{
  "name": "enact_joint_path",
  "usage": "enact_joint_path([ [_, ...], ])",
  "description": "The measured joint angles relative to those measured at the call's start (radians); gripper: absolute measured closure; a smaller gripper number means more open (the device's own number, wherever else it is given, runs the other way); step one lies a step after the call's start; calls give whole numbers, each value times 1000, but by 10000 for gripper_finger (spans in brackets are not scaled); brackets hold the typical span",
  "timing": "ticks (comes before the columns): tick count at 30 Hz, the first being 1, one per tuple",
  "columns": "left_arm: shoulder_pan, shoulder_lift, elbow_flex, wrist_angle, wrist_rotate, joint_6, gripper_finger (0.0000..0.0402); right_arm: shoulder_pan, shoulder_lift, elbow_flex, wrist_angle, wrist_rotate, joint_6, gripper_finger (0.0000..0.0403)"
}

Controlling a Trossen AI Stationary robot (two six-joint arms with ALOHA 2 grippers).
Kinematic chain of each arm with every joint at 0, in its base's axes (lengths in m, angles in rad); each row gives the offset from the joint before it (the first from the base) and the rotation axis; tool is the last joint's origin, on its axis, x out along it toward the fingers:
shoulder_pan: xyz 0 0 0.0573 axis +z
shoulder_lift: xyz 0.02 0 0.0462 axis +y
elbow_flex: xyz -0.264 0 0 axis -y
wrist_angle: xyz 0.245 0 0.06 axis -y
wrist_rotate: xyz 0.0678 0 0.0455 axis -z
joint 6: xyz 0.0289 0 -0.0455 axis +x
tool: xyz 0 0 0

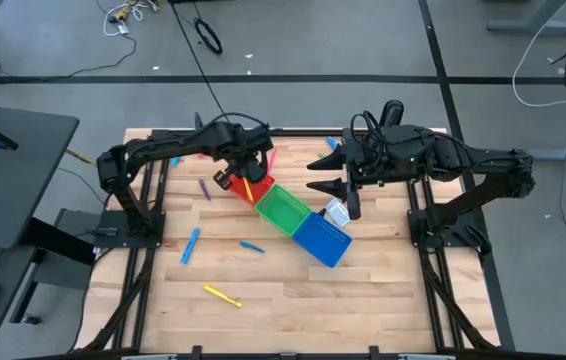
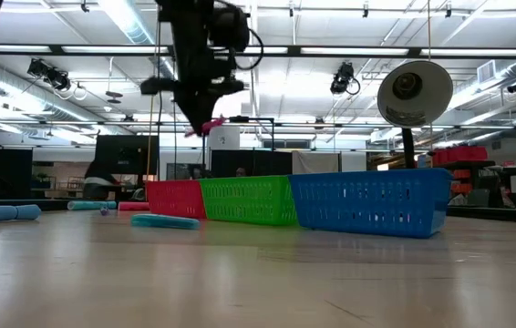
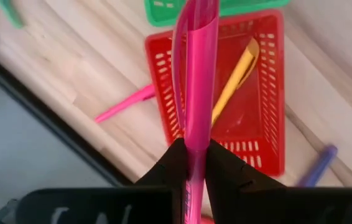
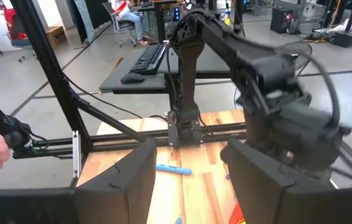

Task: Pick & Place Markers
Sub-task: Put the bottom pink marker pen into the red bin, then put the blue pen into the blue bin

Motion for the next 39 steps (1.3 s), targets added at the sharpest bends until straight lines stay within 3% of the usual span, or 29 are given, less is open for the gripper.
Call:
enact_joint_path([
  [14,0,-1,-304,286,1,54,363,0,0,0,-8,7,23,207],
  [23,16,-1,-343,334,-8,139,360,0,0,0,-16,8,49,207],
  [32,24,-1,-343,337,-18,197,242,0,0,0,-15,8,49,207],
  [39,20,-1,-340,335,-44,181,207,0,0,0,-15,8,46,207],
])
